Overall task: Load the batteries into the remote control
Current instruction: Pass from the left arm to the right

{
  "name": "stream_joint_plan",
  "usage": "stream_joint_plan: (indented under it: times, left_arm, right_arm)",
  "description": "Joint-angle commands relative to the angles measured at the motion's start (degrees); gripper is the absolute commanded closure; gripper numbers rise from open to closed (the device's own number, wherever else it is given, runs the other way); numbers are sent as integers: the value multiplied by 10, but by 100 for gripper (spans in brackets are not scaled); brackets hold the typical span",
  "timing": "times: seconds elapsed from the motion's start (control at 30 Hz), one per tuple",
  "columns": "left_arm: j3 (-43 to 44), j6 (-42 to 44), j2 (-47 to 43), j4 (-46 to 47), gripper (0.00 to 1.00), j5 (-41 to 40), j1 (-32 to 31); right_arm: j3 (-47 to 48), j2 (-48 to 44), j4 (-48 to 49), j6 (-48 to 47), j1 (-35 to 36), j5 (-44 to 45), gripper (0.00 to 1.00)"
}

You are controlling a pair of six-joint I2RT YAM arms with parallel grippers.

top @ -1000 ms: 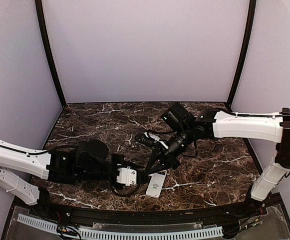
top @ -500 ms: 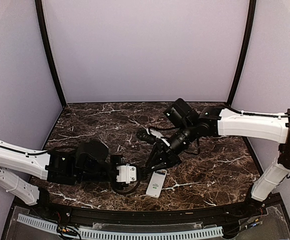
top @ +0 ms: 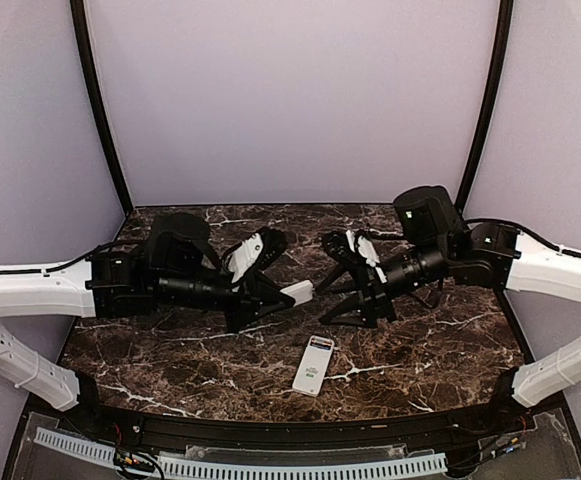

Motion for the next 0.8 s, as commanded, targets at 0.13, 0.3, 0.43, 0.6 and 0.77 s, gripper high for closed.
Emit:
stream_joint_plan:
  times: [0.13,0.3,0.43,0.6,0.77]
  left_arm:
    - [96,-59,57,-94,100,170,14]
    - [101,-32,59,-115,100,160,14]
    - [113,-18,64,-133,100,156,14]
    - [112,-17,64,-125,100,160,14]
    - [106,-18,63,-121,100,161,14]
  right_arm:
    - [43,3,0,31,-18,3,46]
    - [72,3,-36,42,-26,-11,48]
    - [104,32,-80,44,-27,0,51]
    - [141,98,-129,36,-27,-60,55]
    - [110,94,-94,37,-25,-98,56]
